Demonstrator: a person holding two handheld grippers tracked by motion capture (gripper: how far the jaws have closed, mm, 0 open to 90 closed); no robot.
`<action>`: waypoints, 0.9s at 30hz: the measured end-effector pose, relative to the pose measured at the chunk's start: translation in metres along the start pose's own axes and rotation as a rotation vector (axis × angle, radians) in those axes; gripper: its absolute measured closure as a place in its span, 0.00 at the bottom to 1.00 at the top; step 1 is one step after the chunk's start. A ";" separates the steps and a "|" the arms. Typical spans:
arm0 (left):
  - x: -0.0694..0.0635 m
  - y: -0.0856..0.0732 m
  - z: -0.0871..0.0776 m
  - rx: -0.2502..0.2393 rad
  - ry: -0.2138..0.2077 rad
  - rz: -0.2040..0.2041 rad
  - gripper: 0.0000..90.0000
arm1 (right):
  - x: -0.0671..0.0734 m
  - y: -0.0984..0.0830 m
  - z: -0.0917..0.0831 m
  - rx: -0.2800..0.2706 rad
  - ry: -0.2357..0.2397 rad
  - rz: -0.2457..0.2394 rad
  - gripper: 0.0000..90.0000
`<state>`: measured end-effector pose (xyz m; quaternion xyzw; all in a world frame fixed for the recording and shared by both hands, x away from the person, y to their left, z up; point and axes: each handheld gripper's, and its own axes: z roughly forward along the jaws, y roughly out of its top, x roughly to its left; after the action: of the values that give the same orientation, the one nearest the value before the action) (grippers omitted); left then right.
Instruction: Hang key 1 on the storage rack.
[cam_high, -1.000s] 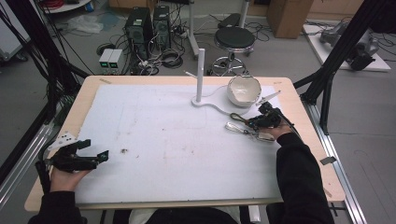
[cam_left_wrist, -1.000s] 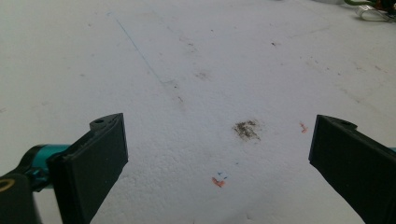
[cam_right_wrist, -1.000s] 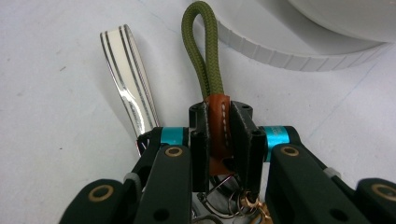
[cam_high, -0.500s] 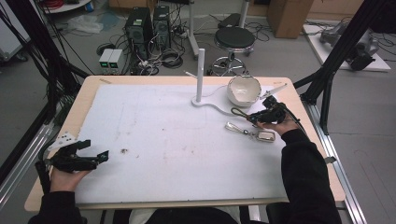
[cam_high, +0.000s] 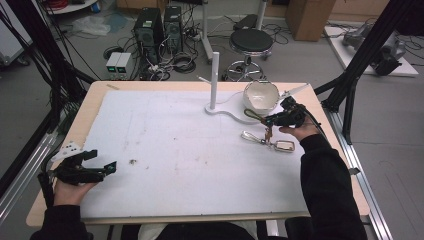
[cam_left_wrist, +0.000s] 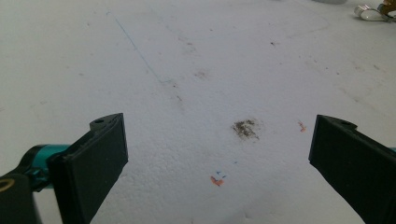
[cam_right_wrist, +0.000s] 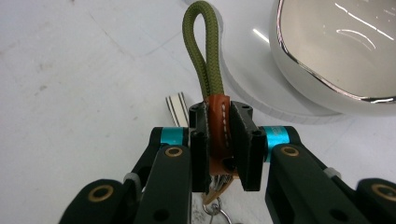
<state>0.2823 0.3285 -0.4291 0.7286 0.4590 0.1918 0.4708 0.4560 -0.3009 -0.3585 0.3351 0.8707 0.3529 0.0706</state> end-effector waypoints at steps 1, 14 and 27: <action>0.000 0.000 0.000 0.001 -0.001 0.002 0.06 | 0.000 0.001 -0.001 -0.014 0.015 0.009 0.87; 0.000 0.000 0.000 0.001 -0.003 -0.001 0.06 | 0.012 0.037 -0.008 -0.041 0.034 -0.014 0.87; 0.001 0.000 0.000 -0.002 -0.007 -0.003 0.06 | 0.030 0.082 -0.003 -0.021 0.028 -0.086 0.87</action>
<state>0.2828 0.3298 -0.4291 0.7281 0.4580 0.1891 0.4736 0.4752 -0.2407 -0.2986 0.2916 0.8815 0.3633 0.0770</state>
